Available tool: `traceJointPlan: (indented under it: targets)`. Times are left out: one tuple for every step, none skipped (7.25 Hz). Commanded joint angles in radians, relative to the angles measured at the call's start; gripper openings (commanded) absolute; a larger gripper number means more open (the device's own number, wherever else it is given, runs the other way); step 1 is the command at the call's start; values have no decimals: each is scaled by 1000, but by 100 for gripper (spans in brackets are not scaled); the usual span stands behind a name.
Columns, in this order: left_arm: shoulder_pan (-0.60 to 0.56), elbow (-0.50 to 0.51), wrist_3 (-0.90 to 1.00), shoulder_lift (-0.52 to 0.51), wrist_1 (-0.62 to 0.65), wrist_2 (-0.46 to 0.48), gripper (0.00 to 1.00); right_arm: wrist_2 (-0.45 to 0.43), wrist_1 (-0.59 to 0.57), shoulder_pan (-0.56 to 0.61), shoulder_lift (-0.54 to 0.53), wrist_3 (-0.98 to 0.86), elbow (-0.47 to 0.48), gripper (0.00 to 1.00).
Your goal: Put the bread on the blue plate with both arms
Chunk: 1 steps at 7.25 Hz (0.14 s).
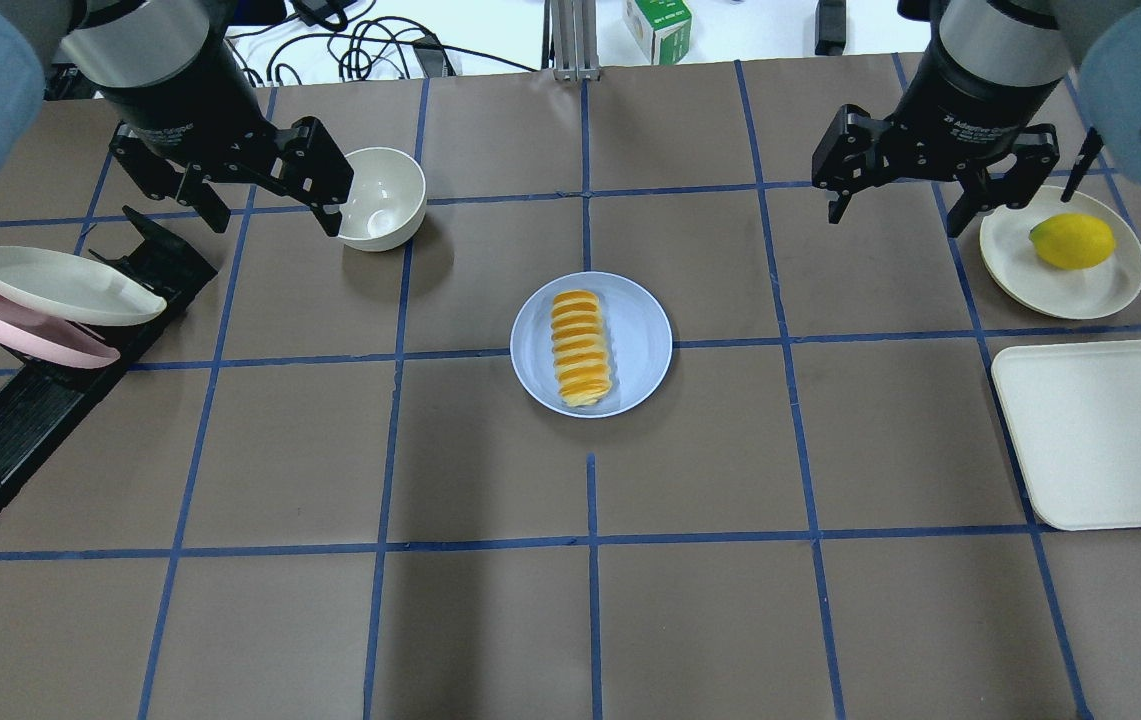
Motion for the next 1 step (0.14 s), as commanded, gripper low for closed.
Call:
traceJointPlan:
  targets:
    - [1,0,-1,0,0,0,100,2,-1,1,1,-4,-1,100]
